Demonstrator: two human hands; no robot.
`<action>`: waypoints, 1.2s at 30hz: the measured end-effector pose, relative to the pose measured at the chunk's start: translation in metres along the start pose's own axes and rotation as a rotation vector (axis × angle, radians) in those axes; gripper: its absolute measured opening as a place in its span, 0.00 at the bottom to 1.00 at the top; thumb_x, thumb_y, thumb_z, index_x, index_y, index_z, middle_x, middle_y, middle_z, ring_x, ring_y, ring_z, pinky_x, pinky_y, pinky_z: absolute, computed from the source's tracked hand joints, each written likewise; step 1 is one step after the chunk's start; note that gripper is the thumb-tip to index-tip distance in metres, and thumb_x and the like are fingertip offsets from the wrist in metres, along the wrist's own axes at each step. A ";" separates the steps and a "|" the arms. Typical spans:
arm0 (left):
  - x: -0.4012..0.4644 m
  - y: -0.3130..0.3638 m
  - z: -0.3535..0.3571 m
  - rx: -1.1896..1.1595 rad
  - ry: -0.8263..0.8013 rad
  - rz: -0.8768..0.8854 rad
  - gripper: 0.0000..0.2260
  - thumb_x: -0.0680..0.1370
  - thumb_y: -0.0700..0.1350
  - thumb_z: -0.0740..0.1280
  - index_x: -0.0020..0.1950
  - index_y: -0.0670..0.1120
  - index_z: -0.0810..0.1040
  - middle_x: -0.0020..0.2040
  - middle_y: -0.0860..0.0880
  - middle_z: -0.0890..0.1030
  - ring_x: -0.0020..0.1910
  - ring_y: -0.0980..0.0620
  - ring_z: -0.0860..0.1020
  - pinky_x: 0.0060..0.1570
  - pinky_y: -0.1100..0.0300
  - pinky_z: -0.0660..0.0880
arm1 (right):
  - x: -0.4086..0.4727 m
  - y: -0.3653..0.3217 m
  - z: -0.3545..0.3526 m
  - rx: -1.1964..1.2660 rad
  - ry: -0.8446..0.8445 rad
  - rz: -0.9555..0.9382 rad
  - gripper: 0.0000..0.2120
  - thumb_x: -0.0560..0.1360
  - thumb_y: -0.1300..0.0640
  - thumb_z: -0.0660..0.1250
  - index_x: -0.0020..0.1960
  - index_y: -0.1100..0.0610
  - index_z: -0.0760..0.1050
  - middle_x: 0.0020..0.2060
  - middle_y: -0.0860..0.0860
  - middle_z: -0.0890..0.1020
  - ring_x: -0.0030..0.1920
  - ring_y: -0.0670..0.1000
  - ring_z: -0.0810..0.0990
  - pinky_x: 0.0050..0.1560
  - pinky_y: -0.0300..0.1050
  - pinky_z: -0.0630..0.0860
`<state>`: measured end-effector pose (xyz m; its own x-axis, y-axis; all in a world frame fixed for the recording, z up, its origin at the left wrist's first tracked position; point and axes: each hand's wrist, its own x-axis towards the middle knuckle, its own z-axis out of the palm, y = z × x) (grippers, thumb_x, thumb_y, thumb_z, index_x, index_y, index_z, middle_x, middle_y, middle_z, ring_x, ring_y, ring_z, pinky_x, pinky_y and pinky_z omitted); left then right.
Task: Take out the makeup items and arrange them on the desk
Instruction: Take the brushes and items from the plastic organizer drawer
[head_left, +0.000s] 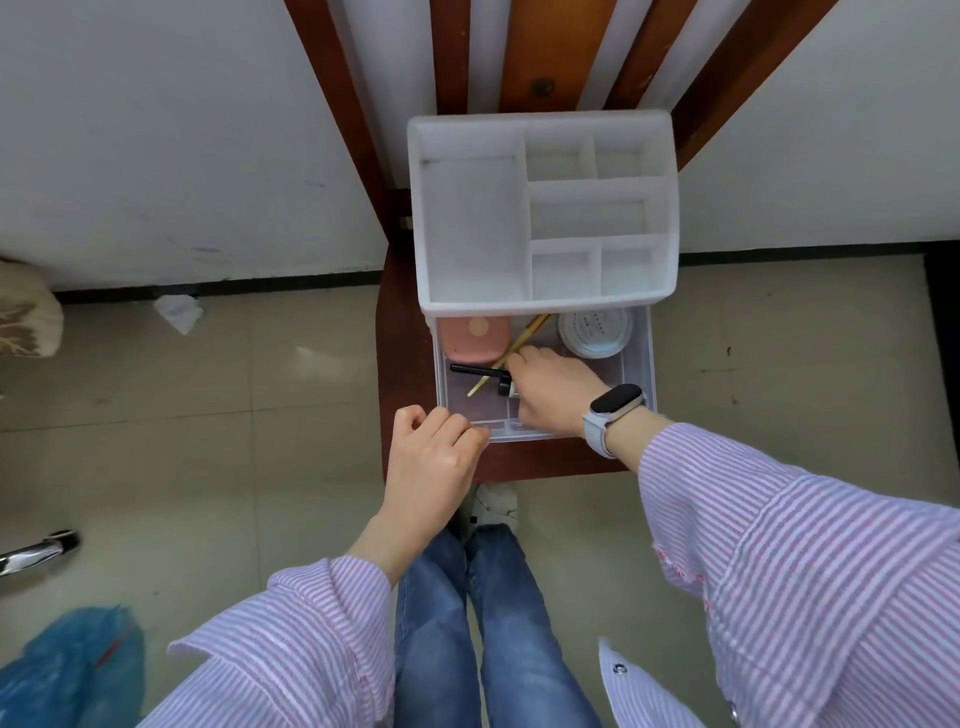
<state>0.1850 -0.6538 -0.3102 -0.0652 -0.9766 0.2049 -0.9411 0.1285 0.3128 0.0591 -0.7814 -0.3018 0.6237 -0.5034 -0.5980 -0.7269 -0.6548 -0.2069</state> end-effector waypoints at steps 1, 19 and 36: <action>0.000 0.000 0.000 -0.003 0.004 -0.002 0.04 0.73 0.40 0.70 0.38 0.44 0.81 0.31 0.50 0.76 0.31 0.48 0.73 0.40 0.56 0.62 | -0.002 0.001 -0.001 -0.005 0.008 -0.010 0.16 0.72 0.61 0.60 0.59 0.62 0.66 0.55 0.59 0.73 0.55 0.60 0.73 0.46 0.51 0.70; -0.002 0.000 0.001 -0.031 0.030 -0.015 0.03 0.73 0.40 0.70 0.38 0.44 0.81 0.31 0.50 0.77 0.30 0.48 0.73 0.40 0.55 0.62 | -0.061 0.016 0.010 -0.177 0.163 0.175 0.23 0.76 0.62 0.56 0.70 0.59 0.61 0.72 0.58 0.61 0.36 0.57 0.80 0.31 0.42 0.63; -0.003 0.000 0.003 -0.034 0.023 -0.019 0.03 0.73 0.40 0.71 0.39 0.44 0.81 0.32 0.50 0.77 0.31 0.48 0.73 0.41 0.55 0.62 | -0.038 0.021 0.011 -0.212 0.172 0.365 0.31 0.70 0.45 0.68 0.68 0.49 0.59 0.67 0.64 0.62 0.36 0.57 0.79 0.29 0.42 0.64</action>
<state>0.1845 -0.6515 -0.3134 -0.0393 -0.9747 0.2198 -0.9303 0.1160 0.3480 0.0171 -0.7703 -0.2918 0.3894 -0.7970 -0.4617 -0.8443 -0.5092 0.1670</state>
